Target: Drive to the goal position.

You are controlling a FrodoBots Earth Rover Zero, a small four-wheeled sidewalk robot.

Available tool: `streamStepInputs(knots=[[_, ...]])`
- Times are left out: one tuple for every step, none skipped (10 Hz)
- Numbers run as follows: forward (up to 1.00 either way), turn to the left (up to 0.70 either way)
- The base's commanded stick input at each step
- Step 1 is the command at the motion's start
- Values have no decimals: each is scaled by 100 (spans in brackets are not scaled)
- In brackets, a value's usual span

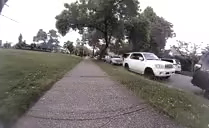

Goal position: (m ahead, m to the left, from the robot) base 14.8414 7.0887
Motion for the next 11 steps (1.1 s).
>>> streamStepInputs(knots=[[70,0],[70,0],[70,0],[70,0],[70,0],[70,0],[70,0],[70,0],[70,0],[70,0],[70,0]])
